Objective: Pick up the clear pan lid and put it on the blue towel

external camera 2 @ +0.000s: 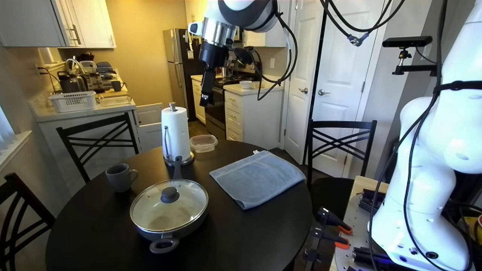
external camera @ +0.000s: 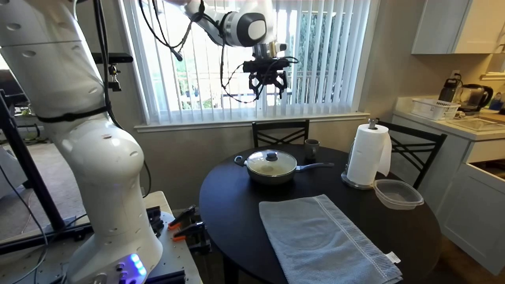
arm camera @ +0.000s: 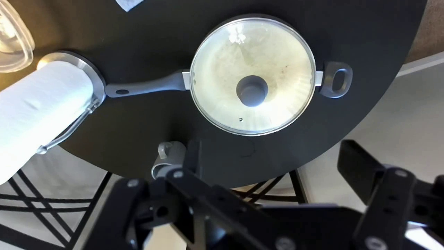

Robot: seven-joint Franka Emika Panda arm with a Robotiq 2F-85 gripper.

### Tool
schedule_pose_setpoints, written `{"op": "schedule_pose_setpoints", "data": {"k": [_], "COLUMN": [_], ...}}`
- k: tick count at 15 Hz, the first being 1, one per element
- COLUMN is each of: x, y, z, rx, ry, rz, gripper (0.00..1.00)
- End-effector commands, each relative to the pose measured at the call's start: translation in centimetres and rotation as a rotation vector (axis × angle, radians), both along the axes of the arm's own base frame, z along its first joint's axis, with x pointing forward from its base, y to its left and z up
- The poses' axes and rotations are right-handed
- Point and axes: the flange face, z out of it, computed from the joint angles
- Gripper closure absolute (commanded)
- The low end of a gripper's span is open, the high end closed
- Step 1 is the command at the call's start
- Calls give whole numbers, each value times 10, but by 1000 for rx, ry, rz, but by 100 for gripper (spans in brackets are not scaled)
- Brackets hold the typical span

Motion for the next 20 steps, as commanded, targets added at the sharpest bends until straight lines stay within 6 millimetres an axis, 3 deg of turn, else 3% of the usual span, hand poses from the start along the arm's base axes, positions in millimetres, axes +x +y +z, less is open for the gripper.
{"op": "schedule_pose_setpoints", "data": {"k": [1, 14, 18, 20], "x": [1, 2, 1, -10], "y": [0, 2, 40, 63], "z": [2, 2, -42, -77], "rx": [0, -6, -40, -57], "ry": [0, -1, 37, 78], "rz": [1, 8, 114, 175], "gripper": [0, 0, 0, 0]}}
